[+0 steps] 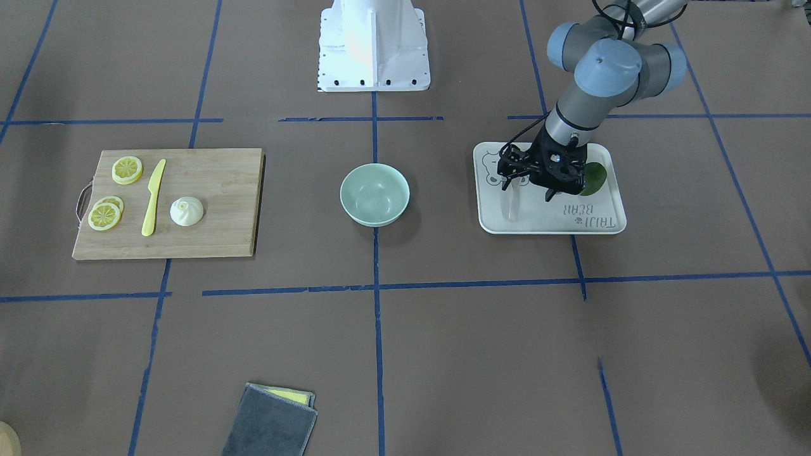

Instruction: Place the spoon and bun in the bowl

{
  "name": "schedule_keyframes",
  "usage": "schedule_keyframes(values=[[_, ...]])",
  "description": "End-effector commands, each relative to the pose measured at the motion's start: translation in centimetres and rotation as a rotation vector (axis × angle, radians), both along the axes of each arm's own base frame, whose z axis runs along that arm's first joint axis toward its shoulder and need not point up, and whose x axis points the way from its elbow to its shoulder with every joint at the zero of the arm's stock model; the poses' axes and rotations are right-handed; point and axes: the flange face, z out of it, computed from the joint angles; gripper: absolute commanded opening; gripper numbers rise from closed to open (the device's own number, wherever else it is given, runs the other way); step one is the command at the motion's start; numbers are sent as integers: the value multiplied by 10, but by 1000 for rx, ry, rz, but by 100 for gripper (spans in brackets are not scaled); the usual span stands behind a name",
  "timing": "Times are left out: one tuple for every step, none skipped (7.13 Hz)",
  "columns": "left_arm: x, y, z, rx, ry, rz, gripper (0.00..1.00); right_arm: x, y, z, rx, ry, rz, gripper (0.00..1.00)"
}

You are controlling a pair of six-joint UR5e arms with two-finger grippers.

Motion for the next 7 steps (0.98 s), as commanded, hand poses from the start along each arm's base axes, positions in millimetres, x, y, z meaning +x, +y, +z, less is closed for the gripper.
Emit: schedule_keyframes(values=[[18, -1, 8, -8, -24, 12, 86, 0, 0, 0, 0, -2, 0, 100], [23, 0, 9, -14, -26, 14, 81, 0, 0, 0, 1, 0, 0, 100], [24, 1, 9, -15, -27, 13, 75, 0, 0, 0, -1, 0, 1, 100], [26, 2, 12, -18, -32, 18, 67, 0, 0, 0, 0, -2, 0, 100], [27, 3, 11, -18, -30, 18, 57, 0, 0, 0, -1, 0, 1, 100], [28, 3, 8, -18, -27, 20, 25, 0, 0, 0, 1, 0, 0, 100], [28, 3, 8, -18, -27, 20, 0, 0, 0, 0, -1, 0, 1, 100]])
